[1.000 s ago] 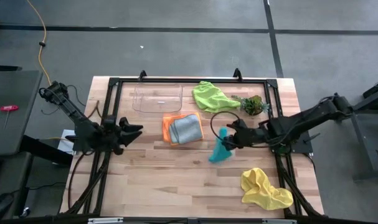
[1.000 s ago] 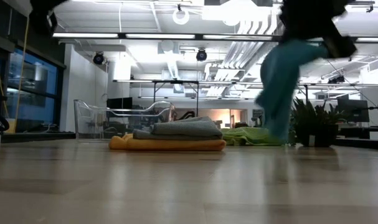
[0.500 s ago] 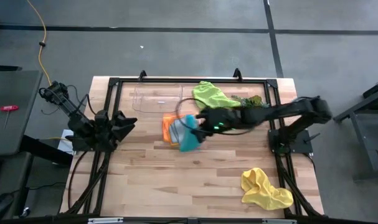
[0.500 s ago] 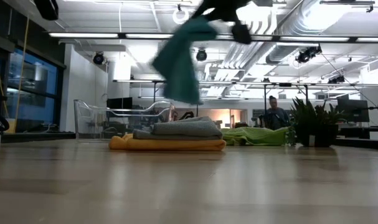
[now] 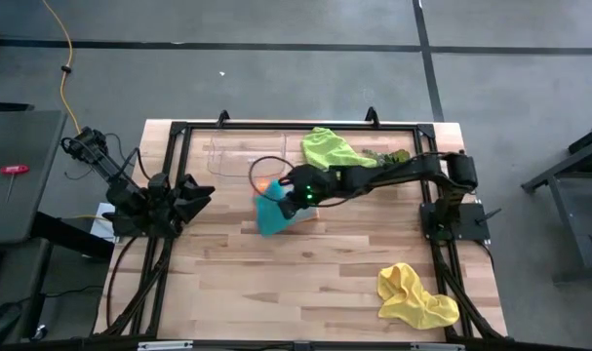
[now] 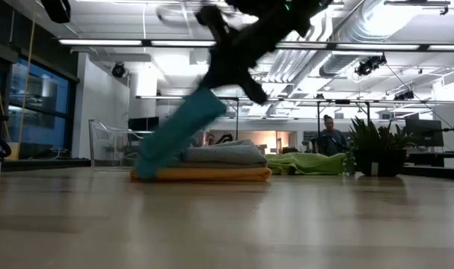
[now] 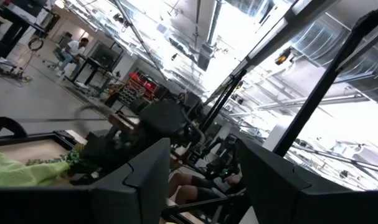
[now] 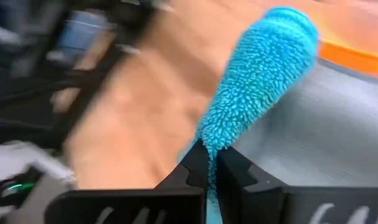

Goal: Fold microfiber towels
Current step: Stack the blue towel on the gray towel

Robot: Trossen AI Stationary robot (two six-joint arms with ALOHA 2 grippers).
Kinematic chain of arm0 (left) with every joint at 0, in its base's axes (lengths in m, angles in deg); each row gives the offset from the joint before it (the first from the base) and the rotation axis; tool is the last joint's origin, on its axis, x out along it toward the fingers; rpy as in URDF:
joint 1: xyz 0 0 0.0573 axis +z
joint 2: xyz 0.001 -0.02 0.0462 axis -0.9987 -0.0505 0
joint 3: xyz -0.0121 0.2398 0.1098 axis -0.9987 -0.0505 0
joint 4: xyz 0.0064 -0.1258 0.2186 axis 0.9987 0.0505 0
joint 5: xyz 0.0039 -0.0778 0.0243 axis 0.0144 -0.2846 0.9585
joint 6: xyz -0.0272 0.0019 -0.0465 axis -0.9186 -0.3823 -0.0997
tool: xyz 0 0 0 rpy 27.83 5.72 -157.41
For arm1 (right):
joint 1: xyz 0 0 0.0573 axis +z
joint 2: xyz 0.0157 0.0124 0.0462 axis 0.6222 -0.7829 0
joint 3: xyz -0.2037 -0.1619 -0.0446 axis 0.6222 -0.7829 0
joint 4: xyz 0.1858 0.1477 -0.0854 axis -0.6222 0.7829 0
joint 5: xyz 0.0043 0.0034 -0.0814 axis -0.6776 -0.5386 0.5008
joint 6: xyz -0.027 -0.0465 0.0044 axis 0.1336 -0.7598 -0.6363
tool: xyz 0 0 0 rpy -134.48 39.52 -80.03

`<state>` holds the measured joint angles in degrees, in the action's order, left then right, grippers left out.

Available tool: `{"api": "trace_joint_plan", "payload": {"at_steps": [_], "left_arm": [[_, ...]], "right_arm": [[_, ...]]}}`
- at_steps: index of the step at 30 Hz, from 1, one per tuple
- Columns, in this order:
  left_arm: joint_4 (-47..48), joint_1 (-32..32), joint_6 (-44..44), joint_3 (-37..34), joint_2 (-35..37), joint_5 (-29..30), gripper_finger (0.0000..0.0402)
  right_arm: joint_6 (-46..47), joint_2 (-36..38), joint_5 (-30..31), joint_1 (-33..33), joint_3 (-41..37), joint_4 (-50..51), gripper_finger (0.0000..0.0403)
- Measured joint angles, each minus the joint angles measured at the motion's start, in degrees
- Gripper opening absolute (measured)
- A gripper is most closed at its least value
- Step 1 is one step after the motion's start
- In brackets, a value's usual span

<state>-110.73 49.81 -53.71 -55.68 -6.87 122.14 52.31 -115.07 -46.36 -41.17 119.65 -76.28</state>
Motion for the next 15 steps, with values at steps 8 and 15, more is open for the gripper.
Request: {"api": "trace_joint_plan", "payload": {"at_steps": [8,15], "left_arm": [[0.0,0.0,0.0,0.0,0.0,0.3,0.0181],[0.2,0.1,0.0,0.0,0.0,0.5,0.0181]], "right_arm": [[11.1,2.4,4.1,-2.4,-9.6,1.1,0.0],[13.6,2.4,4.8,-2.4,-9.9,2.5,0.0001]]}}
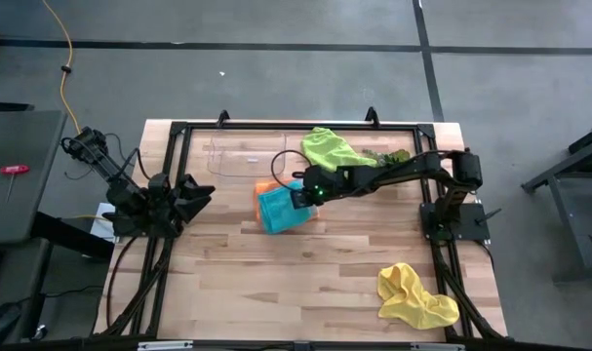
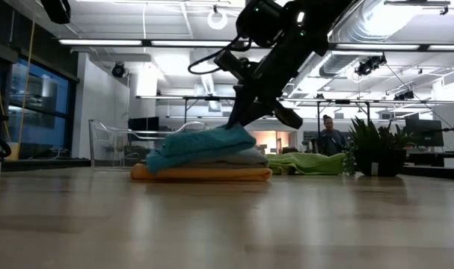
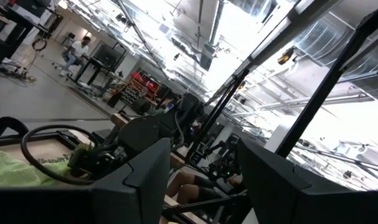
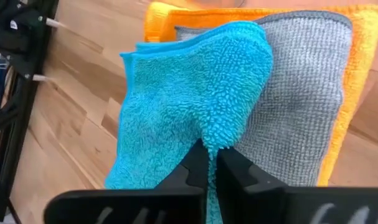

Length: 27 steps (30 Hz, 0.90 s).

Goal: Fold microfiber towels
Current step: Stack the blue towel on the gray towel, then fold the yellow towel

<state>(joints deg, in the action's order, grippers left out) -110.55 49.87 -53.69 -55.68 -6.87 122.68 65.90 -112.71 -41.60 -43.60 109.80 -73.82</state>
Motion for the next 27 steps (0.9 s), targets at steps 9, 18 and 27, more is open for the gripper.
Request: {"api": "trace_joint_plan", "payload": {"at_steps": [9,18,27], "left_arm": [[0.0,0.0,0.0,0.0,0.0,0.0,0.0181],[0.2,0.0,0.0,0.0,0.0,0.0,0.0181],[1.3,0.0,0.0,0.0,0.0,1.5,0.0181]], "right_arm": [[-4.1,0.6,0.0,-0.8,0.6,5.6,0.0116],[-13.1,12.1,1.0,-1.9,1.7,21.5,0.0242],[-7.8,21.4,-2.4,18.2,-2.3,29.8,0.025]]}}
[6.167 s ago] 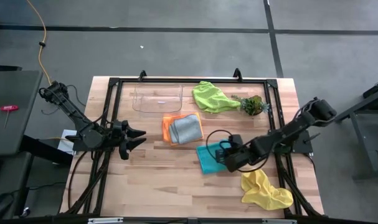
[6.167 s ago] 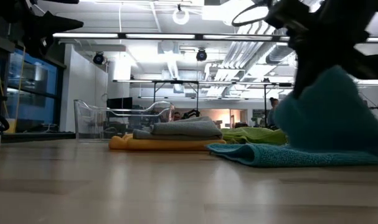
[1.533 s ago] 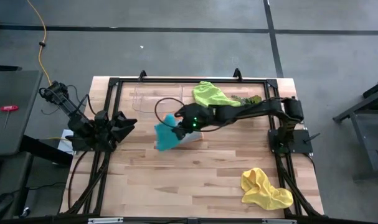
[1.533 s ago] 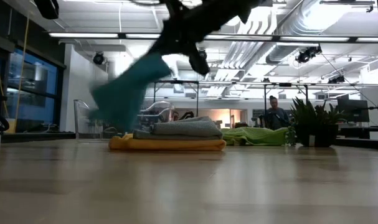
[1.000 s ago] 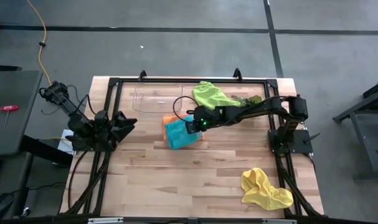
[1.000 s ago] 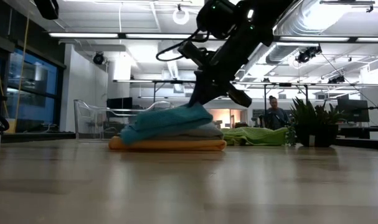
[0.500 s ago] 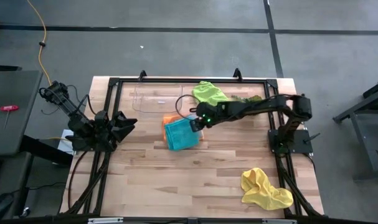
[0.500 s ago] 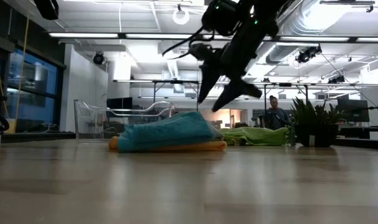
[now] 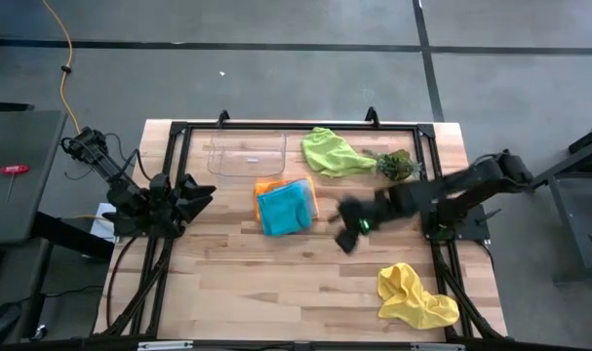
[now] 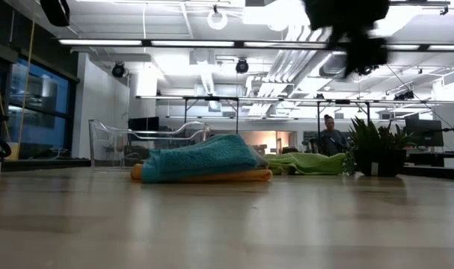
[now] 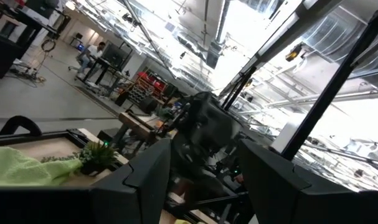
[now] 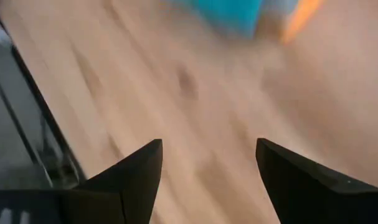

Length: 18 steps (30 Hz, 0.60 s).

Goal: Fold microfiber towels
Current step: Fold the yellow towel

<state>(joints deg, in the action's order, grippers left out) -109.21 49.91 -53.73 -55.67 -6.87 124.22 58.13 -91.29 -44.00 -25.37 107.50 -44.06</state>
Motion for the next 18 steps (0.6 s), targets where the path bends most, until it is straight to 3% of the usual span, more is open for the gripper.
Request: {"api": "trace_joint_plan", "payload": {"at_steps": [3,7,12,15,18], "left_arm": [[0.0,0.0,0.0,0.0,0.0,0.3,0.0181],[0.0,0.0,0.0,0.0,0.0,2.8,0.0181],[0.0,0.1,0.0,0.0,0.0,4.6,0.0181],[0.0,0.1,0.0,0.0,0.0,5.1,0.0181],[0.0,0.1,0.0,0.0,0.0,5.9,0.0181]], "right_arm": [[11.8,0.2,1.6,8.4,-1.4,9.0,0.025],[34.3,0.2,0.1,18.5,-3.5,19.8,0.0249],[56.5,0.2,-2.8,28.6,-4.3,20.4,0.0237],[63.4,-0.7,-2.8,32.0,-4.3,19.7,0.0224],[64.4,-2.8,-3.0,33.2,-4.3,18.8,0.0209]]}}
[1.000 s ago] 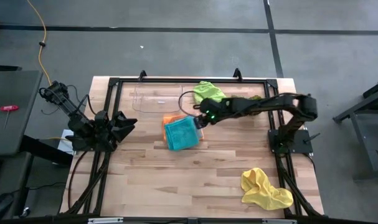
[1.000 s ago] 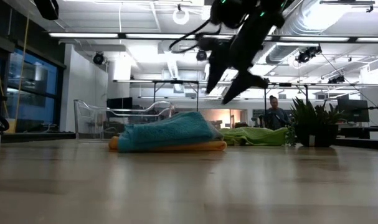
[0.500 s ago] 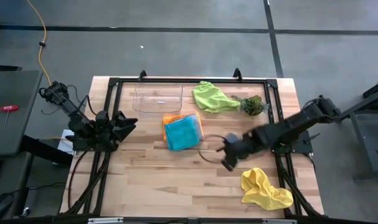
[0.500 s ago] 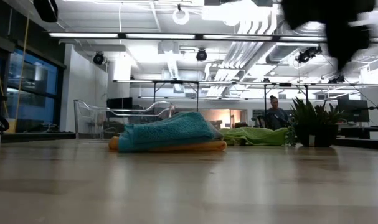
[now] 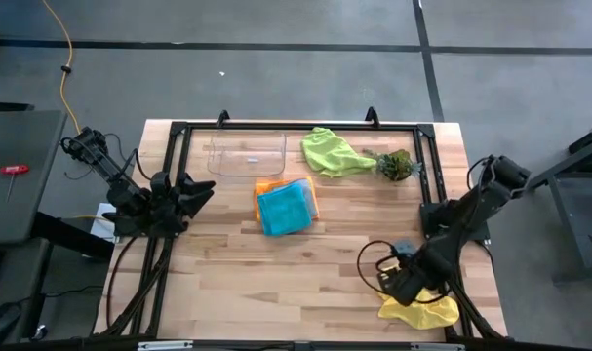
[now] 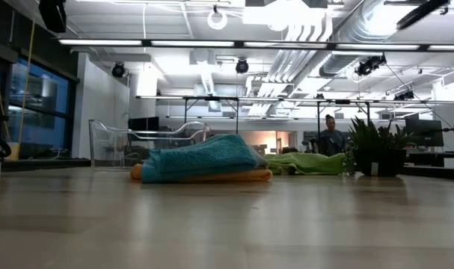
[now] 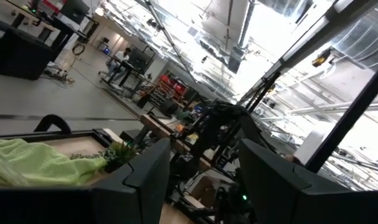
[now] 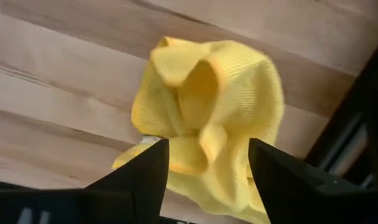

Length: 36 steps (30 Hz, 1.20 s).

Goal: Fold microfiber towels
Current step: Fold the yellow towel

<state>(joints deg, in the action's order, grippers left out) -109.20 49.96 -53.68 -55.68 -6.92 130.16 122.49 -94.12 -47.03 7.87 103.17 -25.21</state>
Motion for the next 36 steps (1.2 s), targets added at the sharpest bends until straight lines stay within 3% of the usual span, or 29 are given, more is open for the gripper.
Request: {"api": "trace_joint_plan", "payload": {"at_steps": [13,16,21,24,26,30,36], "left_arm": [[0.0,0.0,-0.1,0.0,0.0,0.3,0.0181],[0.0,0.0,-0.2,0.0,0.0,0.3,0.0181],[0.0,0.0,0.0,0.0,0.0,0.3,0.0181],[0.0,0.0,0.0,0.0,0.0,0.3,0.0181],[0.0,0.0,0.0,0.0,0.0,0.3,0.0181],[0.0,0.0,0.0,0.0,0.0,2.0,0.0181],[0.1,0.0,0.0,0.0,-0.9,0.5,0.0181]], "right_arm": [[-2.9,-8.8,-0.3,-3.4,0.0,1.2,0.0183],[-4.9,-8.8,-0.3,-4.1,0.0,1.8,0.0144],[-9.1,-8.7,0.1,-5.2,0.0,4.2,0.0021],[-9.5,-7.0,2.7,-6.3,0.5,4.1,0.0016],[-11.1,-5.2,8.1,-7.2,2.4,3.7,0.0008],[-19.3,-2.0,17.1,-10.5,5.8,-2.3,0.0004],[-42.9,-1.4,16.6,-16.5,8.4,-21.6,0.0001]]}}
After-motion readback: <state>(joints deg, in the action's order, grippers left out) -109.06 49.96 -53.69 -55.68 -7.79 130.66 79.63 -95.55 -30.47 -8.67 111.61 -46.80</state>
